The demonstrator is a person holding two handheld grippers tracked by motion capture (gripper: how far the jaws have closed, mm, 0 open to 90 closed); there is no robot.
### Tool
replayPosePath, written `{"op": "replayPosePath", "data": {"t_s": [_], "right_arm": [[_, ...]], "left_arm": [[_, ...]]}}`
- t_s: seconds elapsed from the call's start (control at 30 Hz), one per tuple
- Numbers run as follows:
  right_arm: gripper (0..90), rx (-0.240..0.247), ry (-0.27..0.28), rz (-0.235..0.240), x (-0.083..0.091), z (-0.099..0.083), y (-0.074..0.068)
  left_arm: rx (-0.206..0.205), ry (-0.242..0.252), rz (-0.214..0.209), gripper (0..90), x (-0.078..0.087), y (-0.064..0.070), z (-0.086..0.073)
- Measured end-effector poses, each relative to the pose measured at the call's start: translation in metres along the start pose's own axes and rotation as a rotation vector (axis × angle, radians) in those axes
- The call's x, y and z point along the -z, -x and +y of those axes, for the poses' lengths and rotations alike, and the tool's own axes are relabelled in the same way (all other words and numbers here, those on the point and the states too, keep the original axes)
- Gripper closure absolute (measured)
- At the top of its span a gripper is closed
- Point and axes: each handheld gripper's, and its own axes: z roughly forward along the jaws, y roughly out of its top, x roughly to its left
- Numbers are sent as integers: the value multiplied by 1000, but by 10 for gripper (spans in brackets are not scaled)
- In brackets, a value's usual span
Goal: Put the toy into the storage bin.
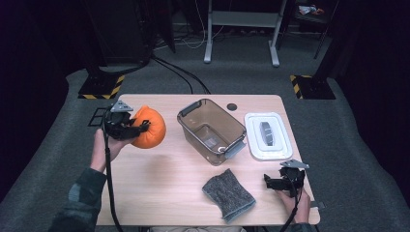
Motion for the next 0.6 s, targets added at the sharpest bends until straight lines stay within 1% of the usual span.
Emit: {"op": "replayPosePath", "data": {"t_s": [0.1, 0.13, 0.2, 0.23, 0.33, 0.37, 0.6], "right_arm": [[0, 0, 0, 0, 0, 0, 0], [0, 0, 0, 0, 0, 0, 0], [0, 0, 0, 0, 0, 0, 0], [0, 1, 0, 0, 0, 0, 0], [0, 1, 0, 0, 0, 0, 0], [0, 1, 0, 0, 0, 0, 0], [0, -4, 1, -2, 0, 0, 0]], "left_arm": [[-11, -4, -1, 584, -1, 3, 9], [-15, 2, 1, 584, -1, 3, 12], [-23, -1, -5, 583, -1, 4, 19], [-19, 5, -6, 579, -1, 4, 21], [-27, 2, -5, 577, -2, 5, 26], [-32, 5, -7, 577, -3, 6, 33], [-53, 3, -15, 576, -5, 8, 51]]}}
